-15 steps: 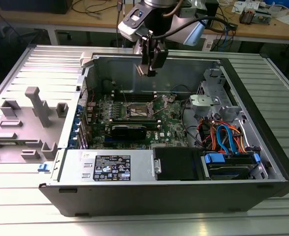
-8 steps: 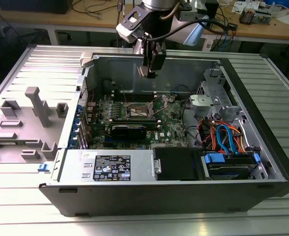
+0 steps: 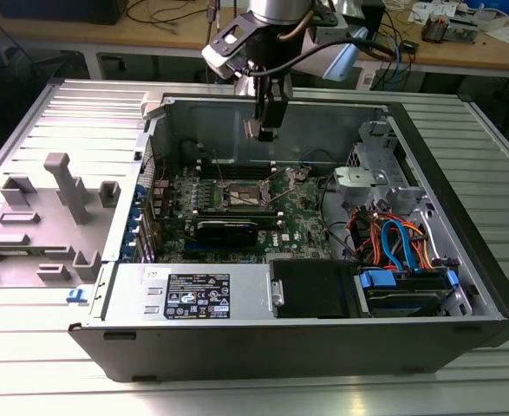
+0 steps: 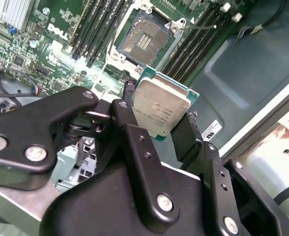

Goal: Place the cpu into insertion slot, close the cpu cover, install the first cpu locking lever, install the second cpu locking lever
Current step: 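Place the cpu into insertion slot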

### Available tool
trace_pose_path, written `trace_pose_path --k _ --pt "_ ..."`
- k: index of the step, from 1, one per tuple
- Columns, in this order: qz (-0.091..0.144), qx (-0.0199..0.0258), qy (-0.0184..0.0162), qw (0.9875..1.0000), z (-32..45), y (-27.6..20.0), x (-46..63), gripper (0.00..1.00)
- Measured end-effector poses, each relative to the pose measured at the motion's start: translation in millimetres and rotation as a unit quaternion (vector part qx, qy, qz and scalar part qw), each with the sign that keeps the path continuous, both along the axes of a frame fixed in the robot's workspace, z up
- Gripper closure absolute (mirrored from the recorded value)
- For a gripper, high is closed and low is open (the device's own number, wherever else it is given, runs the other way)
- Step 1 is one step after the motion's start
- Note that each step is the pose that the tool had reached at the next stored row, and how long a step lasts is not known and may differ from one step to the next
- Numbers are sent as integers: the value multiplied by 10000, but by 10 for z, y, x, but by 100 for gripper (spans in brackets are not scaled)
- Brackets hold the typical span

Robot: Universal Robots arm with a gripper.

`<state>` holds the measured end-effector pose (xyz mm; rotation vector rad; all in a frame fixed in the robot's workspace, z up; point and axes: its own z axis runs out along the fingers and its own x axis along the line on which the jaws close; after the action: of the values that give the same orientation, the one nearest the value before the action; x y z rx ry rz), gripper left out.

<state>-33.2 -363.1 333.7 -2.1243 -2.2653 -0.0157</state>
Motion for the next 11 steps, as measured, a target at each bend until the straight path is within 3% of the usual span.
trace_pose_path --k 8,11 --pt "-620 -33 -3 9981 -114 0 0 45" --pt "-658 -98 -7 9978 -149 6 0 45"
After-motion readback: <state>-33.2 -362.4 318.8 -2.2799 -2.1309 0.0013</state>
